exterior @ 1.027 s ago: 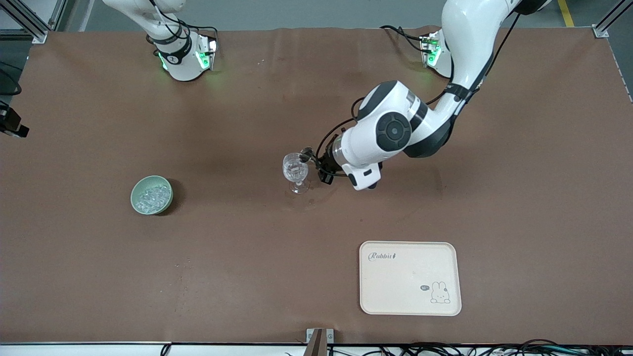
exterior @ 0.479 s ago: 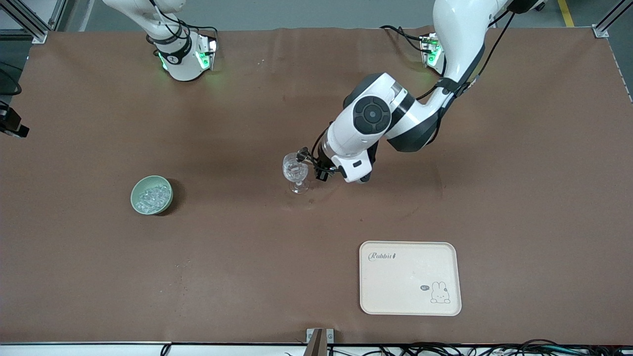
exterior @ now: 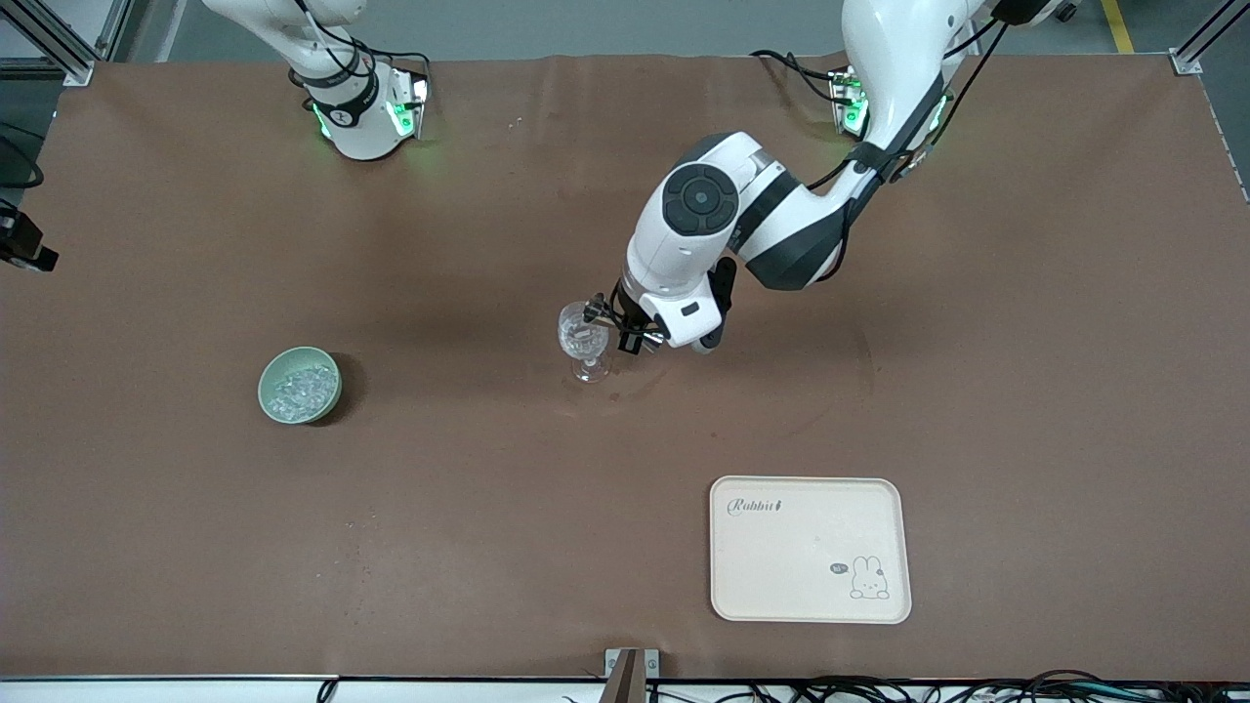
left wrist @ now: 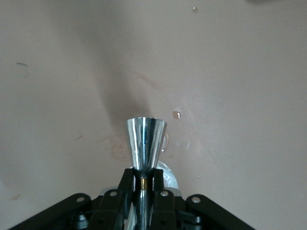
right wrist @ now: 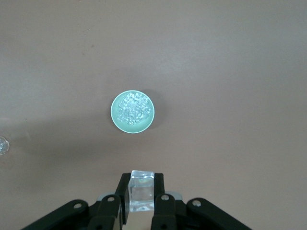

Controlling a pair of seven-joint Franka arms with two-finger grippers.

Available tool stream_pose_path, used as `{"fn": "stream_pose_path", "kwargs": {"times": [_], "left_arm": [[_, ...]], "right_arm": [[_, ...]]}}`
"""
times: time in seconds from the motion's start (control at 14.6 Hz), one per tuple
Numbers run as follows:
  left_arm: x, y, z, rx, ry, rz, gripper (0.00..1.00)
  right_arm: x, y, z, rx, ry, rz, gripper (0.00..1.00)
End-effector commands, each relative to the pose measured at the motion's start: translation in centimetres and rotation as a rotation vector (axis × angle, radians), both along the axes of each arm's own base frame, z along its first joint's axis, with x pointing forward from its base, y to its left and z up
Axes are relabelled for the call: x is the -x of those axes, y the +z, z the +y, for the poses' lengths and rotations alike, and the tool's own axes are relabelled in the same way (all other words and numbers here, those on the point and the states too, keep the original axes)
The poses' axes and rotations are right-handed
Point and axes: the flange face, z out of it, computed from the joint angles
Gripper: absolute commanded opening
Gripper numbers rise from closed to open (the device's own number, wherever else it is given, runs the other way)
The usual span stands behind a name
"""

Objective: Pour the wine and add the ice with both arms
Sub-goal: 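Tilt the jigger over the wine glass with the left gripper to pour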

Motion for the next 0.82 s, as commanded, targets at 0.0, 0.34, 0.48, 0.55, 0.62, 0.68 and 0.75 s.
{"fn": "stream_pose_path", "kwargs": {"times": [0.0, 0.34, 0.48, 0.55, 0.62, 0.68, 0.75], "left_arm": [[-0.1, 0.7, -0.5, -0.018, 0.001, -0.043, 0.0], [1.0, 0.5, -1.6, -0.062, -0.028, -0.093, 0.0], [1.4, 0.6, -2.0, -0.075, -0.047, -0.113, 0.0], [1.4, 0.6, -2.0, -0.081, -0.053, -0.122, 0.0], [1.4, 0.5, -2.0, -0.085, -0.055, -0.124, 0.0], [1.4, 0.5, -2.0, -0.086, -0.056, -0.126, 0.0], [1.5, 0.7, -2.1, -0.084, -0.059, -0.127, 0.0]], "right_arm": [[0.5, 0.3, 0.1, -0.01, 0.008, -0.008, 0.02], [0.5, 0.3, 0.1, -0.009, 0.008, -0.009, 0.02], [0.5, 0.3, 0.1, -0.009, 0.008, -0.009, 0.02], [0.5, 0.3, 0.1, -0.009, 0.008, -0.009, 0.02], [0.5, 0.3, 0.1, -0.009, 0.008, -0.009, 0.02], [0.5, 0.3, 0.1, -0.009, 0.008, -0.009, 0.02], [0.5, 0.3, 0.1, -0.009, 0.008, -0.009, 0.02]]}}
